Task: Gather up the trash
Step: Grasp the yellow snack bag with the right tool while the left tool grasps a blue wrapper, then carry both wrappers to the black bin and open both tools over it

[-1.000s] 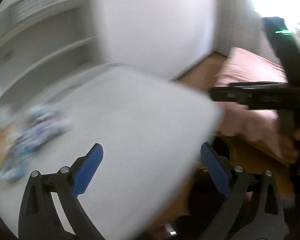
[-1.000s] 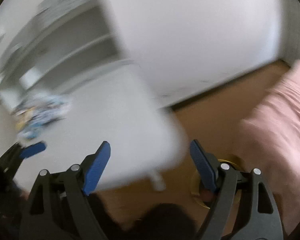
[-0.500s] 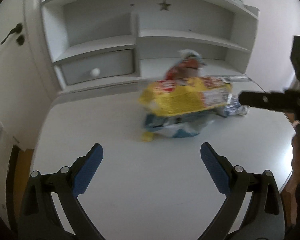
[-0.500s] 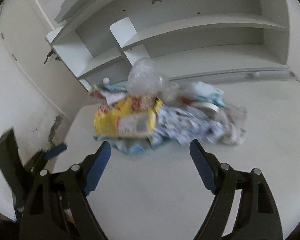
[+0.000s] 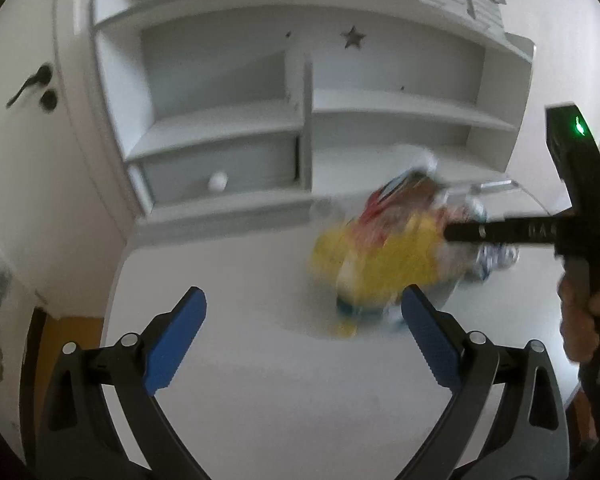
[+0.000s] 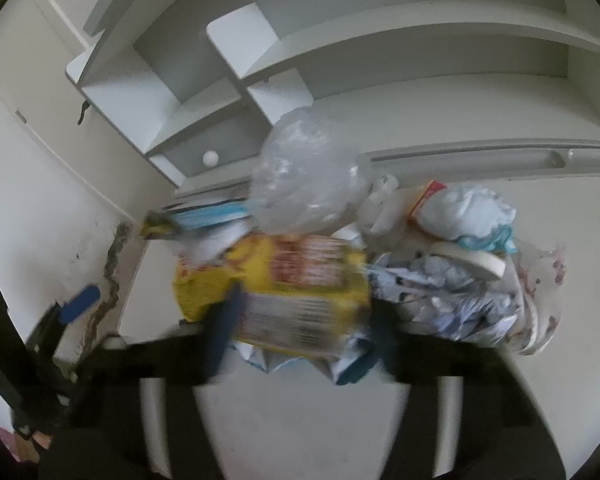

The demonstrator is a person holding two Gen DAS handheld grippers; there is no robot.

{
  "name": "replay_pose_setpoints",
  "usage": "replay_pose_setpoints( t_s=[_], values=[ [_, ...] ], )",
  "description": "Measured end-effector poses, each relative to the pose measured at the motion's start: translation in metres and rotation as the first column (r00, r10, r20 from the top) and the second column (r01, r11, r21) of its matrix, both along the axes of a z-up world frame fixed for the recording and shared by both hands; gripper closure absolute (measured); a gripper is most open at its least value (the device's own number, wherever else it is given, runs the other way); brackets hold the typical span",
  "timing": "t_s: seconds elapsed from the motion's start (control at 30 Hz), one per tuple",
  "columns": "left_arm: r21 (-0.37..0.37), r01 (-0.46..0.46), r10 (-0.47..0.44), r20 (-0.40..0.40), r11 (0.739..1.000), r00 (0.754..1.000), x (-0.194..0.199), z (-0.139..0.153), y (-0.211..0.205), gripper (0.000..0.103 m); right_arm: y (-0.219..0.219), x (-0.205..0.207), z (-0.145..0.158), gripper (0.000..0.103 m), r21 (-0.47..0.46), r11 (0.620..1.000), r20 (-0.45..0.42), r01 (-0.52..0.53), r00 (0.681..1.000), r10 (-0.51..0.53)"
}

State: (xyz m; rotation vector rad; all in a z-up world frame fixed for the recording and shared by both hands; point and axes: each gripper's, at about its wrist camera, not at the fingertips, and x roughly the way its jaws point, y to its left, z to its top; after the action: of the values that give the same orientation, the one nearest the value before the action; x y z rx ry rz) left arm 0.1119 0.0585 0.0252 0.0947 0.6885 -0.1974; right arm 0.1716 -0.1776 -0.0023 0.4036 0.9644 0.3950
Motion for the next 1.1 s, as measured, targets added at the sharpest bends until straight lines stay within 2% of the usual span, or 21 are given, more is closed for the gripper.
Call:
replay_pose_setpoints(
  t_s=[0.03, 0.17, 0.4, 0.5, 0.63, 0.7, 0.8, 0.83, 0.87, 0.9, 0.97, 1.1],
  values=[
    [0.01, 0.01, -0.01, 0.008, 1.0, 1.0, 0.009, 0.003, -0.005, 0.008, -0.004, -0.002, 0.003, 0.082, 0.024, 1.0, 0.004, -0.003, 1.0, 0.003],
    [0.05, 0.032, -0.033, 0.016, 0.998, 0.999, 0.033, 0.007, -0.018, 0.008, -0.013, -0.018, 0.023, 0.087, 0.039, 0.999, 0.065, -0.016, 0.998, 0.014],
    [0.048, 0.114, -0.116, 0.029, 0.992, 0.993, 0.039, -0.001, -0.032, 0.008, -0.031, -0.061, 0.063, 0.088, 0.0, 0.998, 0.153, -0.056, 0.987, 0.055],
    [0.084, 0.143, -0.147, 0.046, 0.986, 0.988, 0.045, -0.007, -0.045, 0.008, -0.046, -0.079, 0.072, 0.088, -0.013, 0.999, 0.172, -0.049, 0.984, 0.051],
    [0.079, 0.148, -0.151, 0.044, 0.986, 0.987, 0.059, -0.014, -0.055, 0.009, -0.072, -0.101, 0.078, 0.088, -0.01, 1.0, 0.173, -0.019, 0.985, 0.02],
    [0.096, 0.142, -0.148, 0.057, 0.985, 0.987, 0.06, -0.016, -0.062, 0.016, -0.081, -0.11, 0.081, 0.088, -0.011, 1.0, 0.181, -0.009, 0.983, 0.011],
    [0.09, 0.176, -0.181, 0.041, 0.98, 0.983, 0.063, -0.014, -0.073, 0.044, -0.089, -0.12, 0.087, 0.088, 0.0, 1.0, 0.187, -0.003, 0.982, 0.003],
    [0.091, 0.175, -0.179, 0.037, 0.98, 0.983, 0.064, -0.013, -0.075, 0.066, -0.09, -0.123, 0.09, 0.088, 0.0, 1.0, 0.193, -0.002, 0.981, 0.002],
    [0.093, 0.164, -0.167, 0.033, 0.982, 0.985, 0.065, -0.012, -0.077, 0.082, -0.091, -0.126, 0.094, 0.088, 0.0, 1.0, 0.2, 0.003, 0.98, -0.003],
    [0.086, 0.144, -0.147, 0.028, 0.986, 0.989, 0.065, -0.009, -0.076, 0.089, -0.094, -0.129, 0.099, 0.088, -0.001, 1.0, 0.212, 0.012, 0.977, -0.011],
    [0.034, 0.116, -0.117, 0.033, 0.993, 0.993, 0.062, 0.002, -0.071, 0.092, -0.103, -0.138, 0.108, 0.088, -0.006, 0.999, 0.236, 0.035, 0.971, -0.032],
    [0.018, 0.028, -0.03, 0.081, 0.999, 0.996, 0.043, 0.034, -0.071, 0.092, -0.131, -0.162, 0.126, 0.088, 0.003, 0.994, 0.281, 0.106, 0.954, -0.103]
  ],
)
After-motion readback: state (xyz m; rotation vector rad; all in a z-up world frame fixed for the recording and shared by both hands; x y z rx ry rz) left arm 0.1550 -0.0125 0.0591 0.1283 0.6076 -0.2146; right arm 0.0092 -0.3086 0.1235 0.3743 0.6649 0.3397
